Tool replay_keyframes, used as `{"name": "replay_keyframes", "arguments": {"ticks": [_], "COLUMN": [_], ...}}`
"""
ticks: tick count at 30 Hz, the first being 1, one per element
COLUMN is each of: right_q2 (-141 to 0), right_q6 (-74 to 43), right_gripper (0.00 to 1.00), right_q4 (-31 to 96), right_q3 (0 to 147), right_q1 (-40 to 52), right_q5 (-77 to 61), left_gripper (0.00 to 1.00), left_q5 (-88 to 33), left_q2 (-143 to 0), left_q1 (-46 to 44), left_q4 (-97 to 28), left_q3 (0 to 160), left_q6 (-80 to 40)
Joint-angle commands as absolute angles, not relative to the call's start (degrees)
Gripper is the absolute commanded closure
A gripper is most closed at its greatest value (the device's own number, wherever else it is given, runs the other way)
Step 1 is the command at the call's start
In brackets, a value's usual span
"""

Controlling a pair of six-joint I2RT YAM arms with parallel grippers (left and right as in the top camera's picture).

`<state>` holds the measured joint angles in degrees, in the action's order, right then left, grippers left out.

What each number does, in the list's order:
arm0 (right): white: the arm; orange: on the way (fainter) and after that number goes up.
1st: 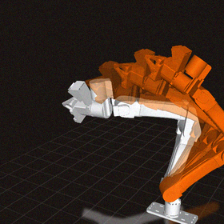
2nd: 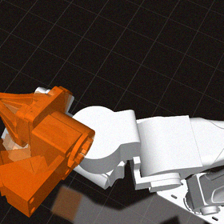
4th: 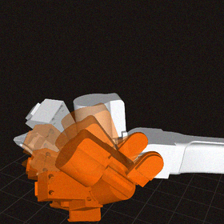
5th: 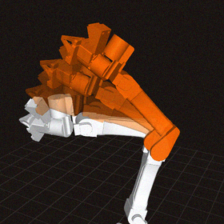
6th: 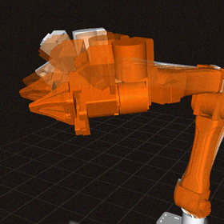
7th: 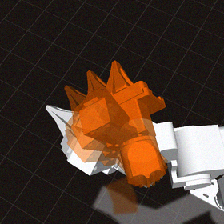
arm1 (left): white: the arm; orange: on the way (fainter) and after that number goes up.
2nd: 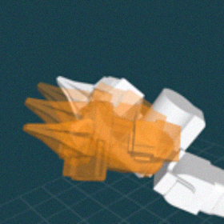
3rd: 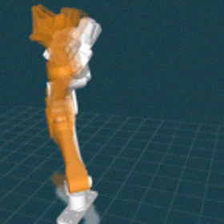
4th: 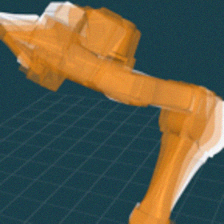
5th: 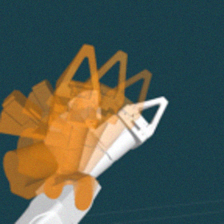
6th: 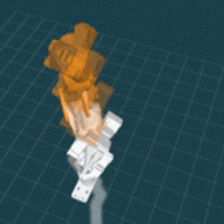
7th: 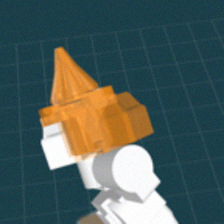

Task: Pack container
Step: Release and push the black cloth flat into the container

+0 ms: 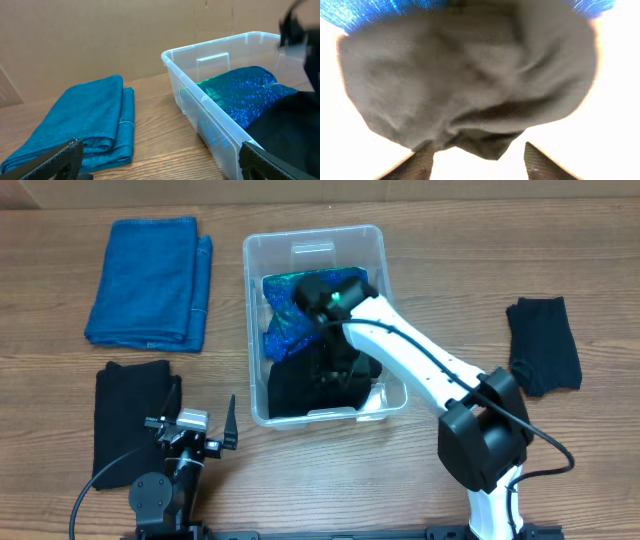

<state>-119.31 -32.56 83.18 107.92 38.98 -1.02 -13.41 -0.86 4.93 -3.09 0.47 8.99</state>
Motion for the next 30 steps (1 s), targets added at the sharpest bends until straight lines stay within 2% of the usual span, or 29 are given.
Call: {"name": "replay_keyframes", "arguments": {"ticks": [1,6,11,14,23,25,26,27,29,30], "right_q2": [-118.61,-118.69,-118.69,-119.20,-119.72,-119.72,-119.72,-119.72,-119.72,-119.72], "right_q6": [-32.56,-23.55,-8.19,-2.66,-1.45,-1.48,-1.50,-1.48,-1.50,-1.52], "right_gripper": [0.06,0.02,0.00,0.00,0.00,0.08,0.19,0.35,0.56,0.63], "right_q4": [88.82,92.25,89.47,87.37,80.12,80.07,79.99,79.92,79.85,79.77], "right_q3": [119.52,120.99,120.16,119.26,109.93,109.86,109.86,109.86,109.86,109.86], "right_q1": [38.57,30.46,20.82,19.31,18.94,18.94,18.94,18.94,18.94,18.94], "right_q5": [15.53,18.04,0.82,-1.63,-1.63,-1.63,-1.65,-1.65,-1.65,-1.67], "left_gripper": [0.00,0.00,0.00,0.00,0.00,0.00,0.00,0.00,0.00,0.00], "left_q5": [-13.08,-13.10,-13.10,-13.10,-13.10,-13.10,-13.10,-13.10,-13.10,-13.10], "left_q2": [-0.32,-0.32,-0.32,-0.32,-0.32,-0.32,-0.32,-0.32,-0.32,-0.32], "left_q1": [5.23,5.23,5.23,5.23,5.23,5.23,5.23,5.23,5.23,5.23], "left_q4": [-3.05,-3.05,-3.05,-3.05,-3.05,-3.05,-3.05,-3.05,-3.05,-3.05], "left_q3": [0.27,0.27,0.27,0.27,0.27,0.27,0.27,0.27,0.27,0.27], "left_q6": [8.36,8.36,8.36,8.36,8.36,8.36,8.36,8.36,8.38,8.36]}}
